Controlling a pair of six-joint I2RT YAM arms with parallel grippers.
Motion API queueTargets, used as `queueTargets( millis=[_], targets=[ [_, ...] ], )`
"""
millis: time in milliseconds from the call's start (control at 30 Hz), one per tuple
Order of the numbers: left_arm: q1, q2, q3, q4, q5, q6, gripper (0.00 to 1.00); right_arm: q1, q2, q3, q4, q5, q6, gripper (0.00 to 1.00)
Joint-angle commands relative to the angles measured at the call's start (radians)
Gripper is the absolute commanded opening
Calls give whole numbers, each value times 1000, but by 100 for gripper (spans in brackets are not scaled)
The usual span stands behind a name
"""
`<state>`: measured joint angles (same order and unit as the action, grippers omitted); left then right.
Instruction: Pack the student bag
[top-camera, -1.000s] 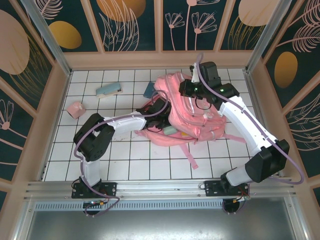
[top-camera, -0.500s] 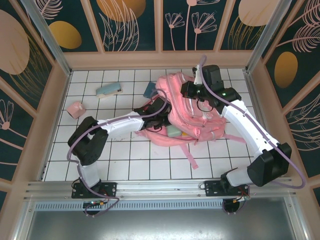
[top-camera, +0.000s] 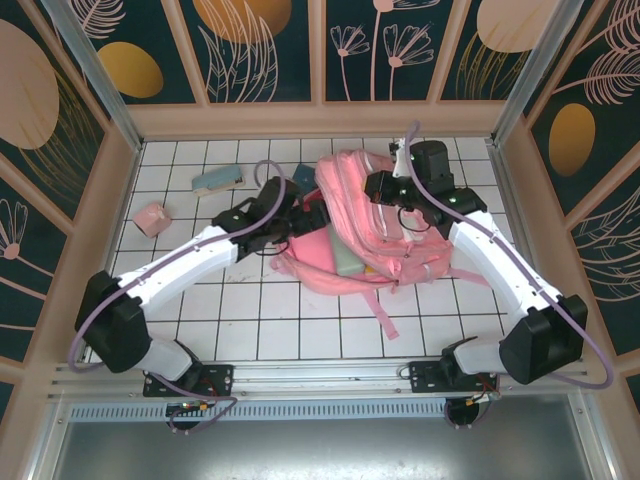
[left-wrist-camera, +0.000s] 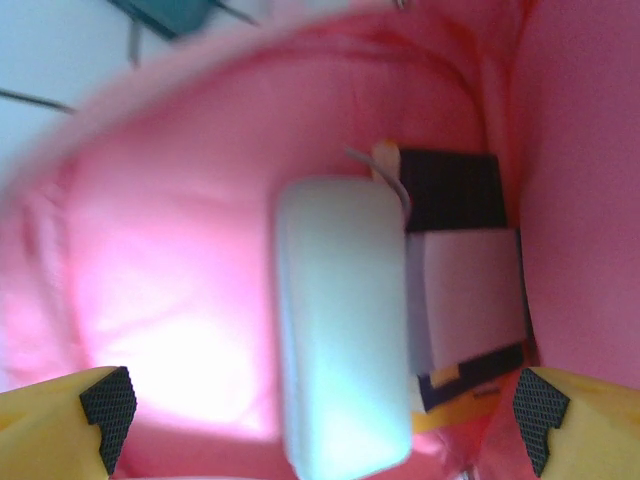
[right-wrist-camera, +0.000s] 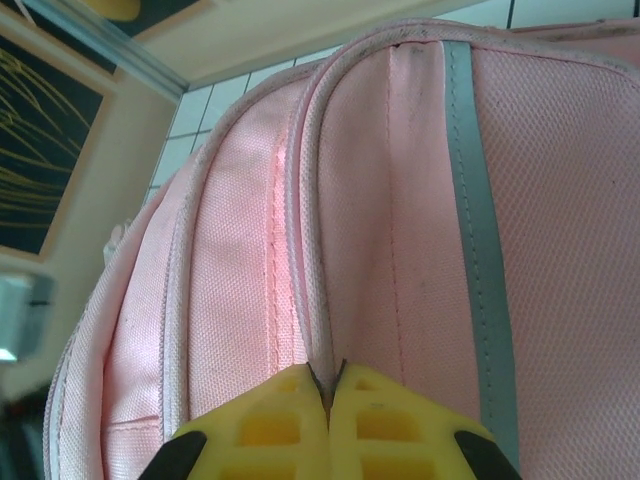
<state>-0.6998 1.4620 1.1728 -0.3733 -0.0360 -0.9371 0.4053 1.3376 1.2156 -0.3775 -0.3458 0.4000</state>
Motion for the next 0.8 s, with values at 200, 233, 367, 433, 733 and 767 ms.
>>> queueTargets(
  millis=[200, 233, 367, 433, 733, 767],
  targets=[
    [136, -46, 71, -154, -88, 140, 98, -3, 44, -154, -25, 39, -97, 0],
    [153, -39, 74, -154, -84, 149, 98, -2, 44, -171, -22, 43, -98, 0],
    [216, -7, 83, -130, -58, 187, 99, 5, 44, -220, 15, 20, -87, 0],
    [249, 15, 93, -113, -35, 215, 99, 13, 48, -224, 28, 11, -81, 0],
    [405, 165, 219, -74, -19, 321, 98, 54, 83, -194, 59, 0, -32, 74],
    [425, 186, 234, -64, -25, 334, 98, 60, 84, -188, 64, 0, -22, 81]
  ],
)
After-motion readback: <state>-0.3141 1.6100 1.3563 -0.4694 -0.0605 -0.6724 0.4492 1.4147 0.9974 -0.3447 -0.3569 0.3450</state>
